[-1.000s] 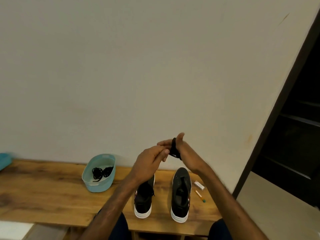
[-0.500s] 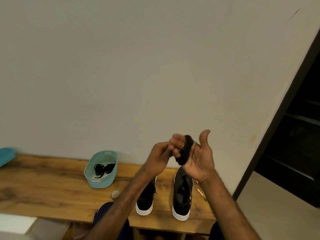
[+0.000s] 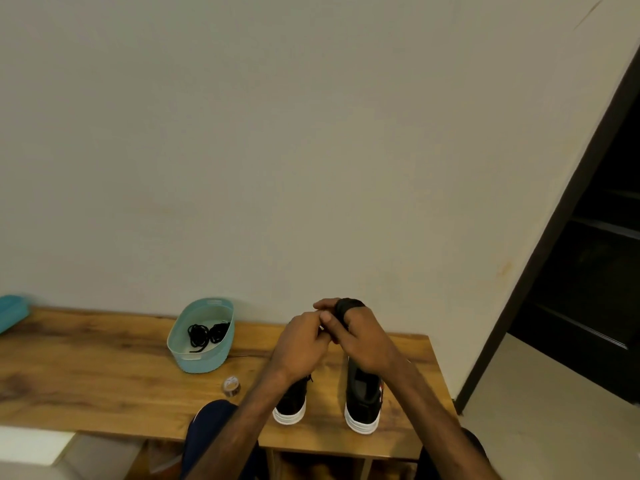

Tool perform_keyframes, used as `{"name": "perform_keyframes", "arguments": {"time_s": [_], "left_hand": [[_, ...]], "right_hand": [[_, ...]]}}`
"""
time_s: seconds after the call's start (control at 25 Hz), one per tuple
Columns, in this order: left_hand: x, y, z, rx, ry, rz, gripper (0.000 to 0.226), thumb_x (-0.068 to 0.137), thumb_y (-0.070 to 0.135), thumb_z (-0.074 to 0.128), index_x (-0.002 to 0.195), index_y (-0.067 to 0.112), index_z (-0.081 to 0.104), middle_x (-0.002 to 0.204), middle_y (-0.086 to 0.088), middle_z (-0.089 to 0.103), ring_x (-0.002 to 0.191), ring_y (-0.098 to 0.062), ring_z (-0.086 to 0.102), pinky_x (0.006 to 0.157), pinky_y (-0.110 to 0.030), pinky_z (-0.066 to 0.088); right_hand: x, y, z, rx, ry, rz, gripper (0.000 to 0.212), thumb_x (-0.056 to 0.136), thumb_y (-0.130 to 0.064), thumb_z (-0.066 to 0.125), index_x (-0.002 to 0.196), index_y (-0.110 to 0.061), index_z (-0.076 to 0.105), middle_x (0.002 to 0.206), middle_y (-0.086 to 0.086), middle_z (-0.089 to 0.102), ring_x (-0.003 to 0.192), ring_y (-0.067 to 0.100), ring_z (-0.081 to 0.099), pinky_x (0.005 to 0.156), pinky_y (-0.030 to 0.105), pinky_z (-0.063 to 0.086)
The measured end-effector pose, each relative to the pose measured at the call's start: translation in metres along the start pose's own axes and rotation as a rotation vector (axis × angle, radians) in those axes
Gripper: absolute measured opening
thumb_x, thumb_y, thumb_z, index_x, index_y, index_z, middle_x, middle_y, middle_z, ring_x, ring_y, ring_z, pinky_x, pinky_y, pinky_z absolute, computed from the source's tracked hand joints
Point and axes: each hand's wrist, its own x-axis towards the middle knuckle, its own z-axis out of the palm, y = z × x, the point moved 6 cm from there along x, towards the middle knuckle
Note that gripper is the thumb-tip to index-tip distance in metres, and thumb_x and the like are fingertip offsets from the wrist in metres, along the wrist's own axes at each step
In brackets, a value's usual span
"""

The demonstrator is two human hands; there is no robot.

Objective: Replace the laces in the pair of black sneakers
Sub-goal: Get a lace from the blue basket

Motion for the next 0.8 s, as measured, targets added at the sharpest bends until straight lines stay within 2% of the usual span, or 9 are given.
{"name": "perform_keyframes", "arguments": {"time_s": [0.12,0.2,0.32,0.4,0.48,0.56,0.68,0.72,0.8], "left_hand": [[-0.008,-0.012,0.010,-0.251,-0.074,-0.047,0.026,0.094,0.001,0.046,0.089,0.017,0.065,0.070,0.002,0.061,0.065,-0.014,0.055,0.060,-0.033,0.046],[-0.012,-0.015,0.013,-0.332,-0.059,-0.061,0.027,0.097,0.000,0.046,0.090,0.015,0.067,0.078,-0.002,0.066,0.074,-0.019,0.062,0.069,-0.034,0.052],[-0.016,-0.016,0.005,-0.366,-0.018,-0.027,0.035,0.100,0.003,0.046,0.076,0.021,0.065,0.066,0.010,0.061,0.067,-0.011,0.058,0.066,-0.031,0.051],[-0.017,-0.016,0.000,-0.261,-0.035,0.035,0.036,0.102,0.009,0.048,0.075,0.028,0.063,0.064,0.016,0.062,0.065,-0.003,0.057,0.067,-0.025,0.048],[-0.022,-0.013,-0.003,-0.139,-0.050,0.081,0.033,0.102,0.013,0.048,0.080,0.032,0.064,0.070,0.017,0.067,0.068,0.002,0.062,0.069,-0.020,0.047],[-0.026,-0.010,-0.013,-0.183,0.013,0.096,0.025,0.103,0.016,0.049,0.089,0.026,0.067,0.077,0.010,0.072,0.073,-0.002,0.066,0.070,-0.023,0.050],[-0.032,-0.026,-0.035,-0.536,0.351,-0.010,0.014,0.101,0.021,0.051,0.105,0.016,0.064,0.082,0.000,0.071,0.075,-0.012,0.064,0.063,-0.027,0.051],[-0.032,-0.031,-0.034,-0.600,0.352,-0.068,0.015,0.101,0.022,0.052,0.110,0.017,0.063,0.088,0.002,0.070,0.080,-0.016,0.063,0.062,-0.027,0.050],[-0.033,-0.029,-0.005,-0.692,0.063,-0.129,0.025,0.102,0.027,0.048,0.121,0.018,0.061,0.101,0.004,0.070,0.093,-0.019,0.065,0.065,-0.032,0.054]], "right_hand": [[-0.001,-0.007,0.000,-0.171,-0.034,-0.041,0.031,0.103,-0.031,0.049,0.110,-0.009,0.069,0.099,-0.023,0.061,0.093,0.002,0.063,0.087,0.019,0.049],[0.002,-0.009,0.001,-0.198,-0.108,-0.046,0.033,0.103,-0.033,0.050,0.102,-0.007,0.070,0.100,-0.019,0.063,0.087,0.008,0.065,0.083,0.022,0.050],[0.002,-0.010,0.006,-0.217,-0.225,-0.069,0.032,0.101,-0.037,0.054,0.102,-0.008,0.067,0.112,-0.007,0.064,0.088,0.009,0.063,0.082,0.025,0.051],[-0.001,-0.010,0.010,-0.157,-0.281,-0.048,0.020,0.101,-0.029,0.055,0.107,-0.012,0.064,0.099,-0.009,0.065,0.086,0.004,0.062,0.080,0.019,0.048],[-0.004,-0.010,0.015,-0.042,-0.317,-0.003,0.012,0.100,-0.019,0.056,0.110,-0.014,0.062,0.081,-0.015,0.063,0.078,-0.001,0.061,0.075,0.012,0.045],[-0.003,-0.009,0.014,0.057,-0.280,0.016,0.015,0.100,-0.014,0.057,0.112,-0.010,0.064,0.074,-0.014,0.064,0.073,-0.001,0.061,0.075,0.013,0.045],[-0.002,-0.004,0.005,0.390,-0.163,0.047,0.018,0.102,-0.015,0.054,0.105,-0.006,0.069,0.074,-0.002,0.070,0.064,0.010,0.059,0.065,0.021,0.046],[-0.004,-0.004,0.005,0.598,-0.139,0.047,0.023,0.102,-0.020,0.052,0.100,-0.005,0.069,0.072,0.005,0.070,0.060,0.013,0.057,0.061,0.022,0.045],[-0.006,-0.004,0.012,1.044,-0.146,0.044,0.030,0.102,-0.029,0.048,0.090,-0.009,0.068,0.065,0.007,0.064,0.058,0.015,0.053,0.061,0.023,0.046]]}}
